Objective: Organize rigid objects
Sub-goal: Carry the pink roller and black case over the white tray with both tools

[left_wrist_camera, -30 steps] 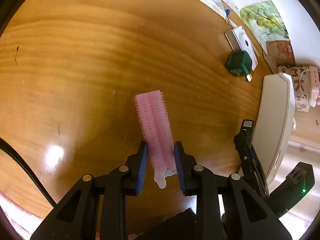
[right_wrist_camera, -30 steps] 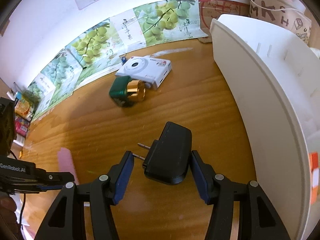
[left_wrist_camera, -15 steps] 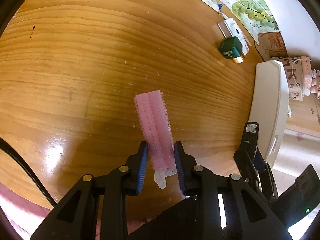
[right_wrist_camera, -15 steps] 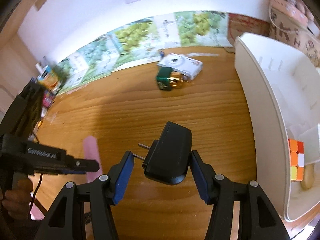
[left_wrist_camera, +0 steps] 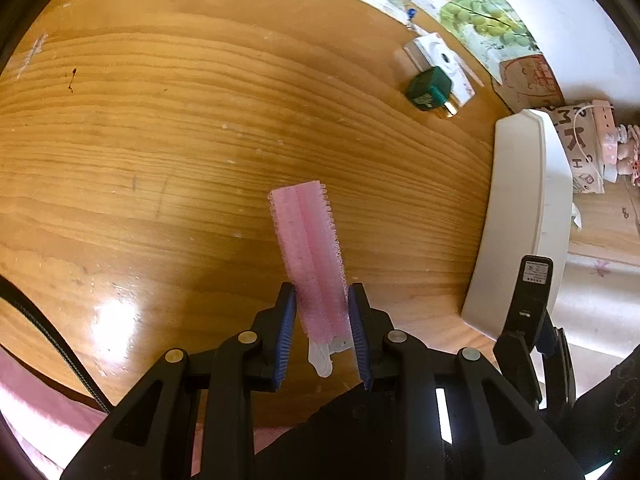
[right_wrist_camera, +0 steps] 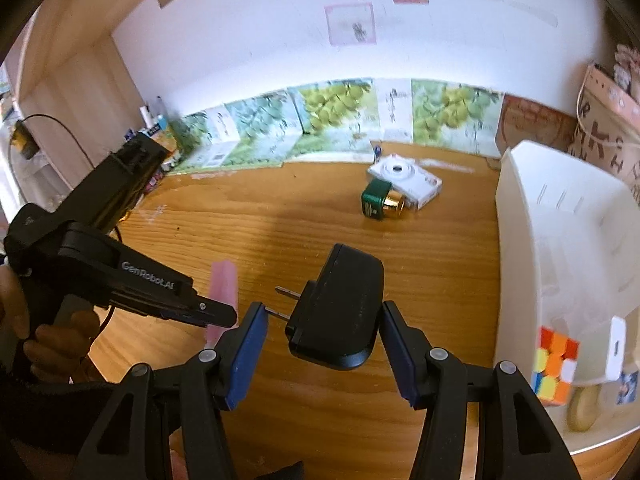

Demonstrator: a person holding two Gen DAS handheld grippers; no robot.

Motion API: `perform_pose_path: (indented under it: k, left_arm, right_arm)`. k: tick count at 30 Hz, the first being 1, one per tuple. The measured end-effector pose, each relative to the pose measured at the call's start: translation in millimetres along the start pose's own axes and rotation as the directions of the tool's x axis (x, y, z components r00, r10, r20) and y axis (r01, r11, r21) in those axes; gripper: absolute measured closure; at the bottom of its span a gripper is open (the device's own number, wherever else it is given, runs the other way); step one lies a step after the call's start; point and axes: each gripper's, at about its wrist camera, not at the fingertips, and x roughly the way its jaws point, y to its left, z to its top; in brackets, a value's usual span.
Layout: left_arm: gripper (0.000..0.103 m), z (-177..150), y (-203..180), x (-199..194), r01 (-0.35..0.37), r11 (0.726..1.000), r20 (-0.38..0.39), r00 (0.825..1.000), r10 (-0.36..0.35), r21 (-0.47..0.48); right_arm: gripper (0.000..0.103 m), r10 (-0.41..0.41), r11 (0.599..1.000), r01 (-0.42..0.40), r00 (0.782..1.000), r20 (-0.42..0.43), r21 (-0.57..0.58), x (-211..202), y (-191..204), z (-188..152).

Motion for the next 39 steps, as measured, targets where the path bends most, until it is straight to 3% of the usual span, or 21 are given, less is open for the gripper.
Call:
perform_pose_path:
  k: [12, 25, 39]
  left_arm:
    - [0.075, -33, -65, -15, -0.005, 0.999, 0.065, 0.998, 0.003, 0.033]
    - [0.075, -61, -147, -13, -0.01, 0.995, 0.12, 0.993, -0.003, 0.103]
    - [0.074, -73, -222, -5, 0.043, 0.979, 0.178, 0.981, -0.079, 0.198]
  right_arm:
    - [0.045, 0.047, 0.998, -0.045, 0.997, 0.055, -0.039, -52, -47, -4]
    - [0.045, 0.04, 0.998, -0.036, 0.996, 0.075, -0.057, -96, -120, -19]
    - [0.045, 0.007, 0.998, 0.0, 0.996, 0.09, -0.07, -118, -178, -29]
